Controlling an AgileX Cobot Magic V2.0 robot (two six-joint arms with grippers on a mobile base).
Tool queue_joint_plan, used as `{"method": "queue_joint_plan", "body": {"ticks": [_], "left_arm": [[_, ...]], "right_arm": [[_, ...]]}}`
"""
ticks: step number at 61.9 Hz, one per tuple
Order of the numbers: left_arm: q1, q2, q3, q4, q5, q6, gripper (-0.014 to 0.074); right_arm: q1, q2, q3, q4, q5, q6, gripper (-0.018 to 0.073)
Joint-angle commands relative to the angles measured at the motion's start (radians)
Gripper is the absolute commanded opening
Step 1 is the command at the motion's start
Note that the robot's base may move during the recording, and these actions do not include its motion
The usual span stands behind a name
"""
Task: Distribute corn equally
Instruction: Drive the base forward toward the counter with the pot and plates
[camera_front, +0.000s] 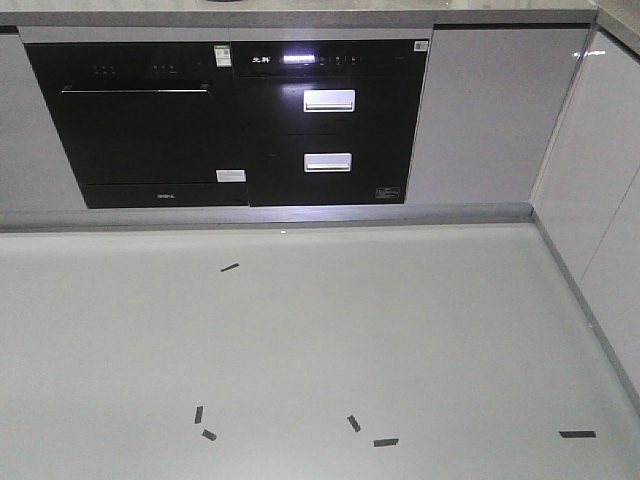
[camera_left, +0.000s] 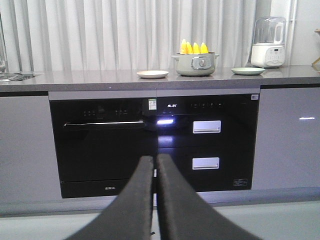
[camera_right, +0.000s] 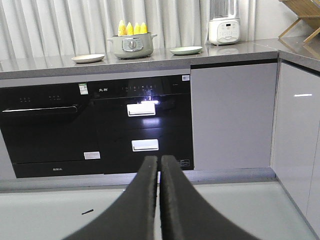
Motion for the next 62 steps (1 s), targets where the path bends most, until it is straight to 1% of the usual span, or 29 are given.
{"method": "queue_joint_plan", "body": {"ticks": [1,62], "left_arm": [[-0.005,-0.015,0.013,-0.002,-0.070,-0.007,-0.0007],[-0.005,-0.015,0.013,-0.002,-0.070,-0.007,-0.0007]], "right_arm": [[-0.005,-0.003,0.010,-0.008,-0.079,-0.006,-0.0002],[-0.005,-0.003,0.010,-0.008,-0.079,-0.006,-0.0002]]}}
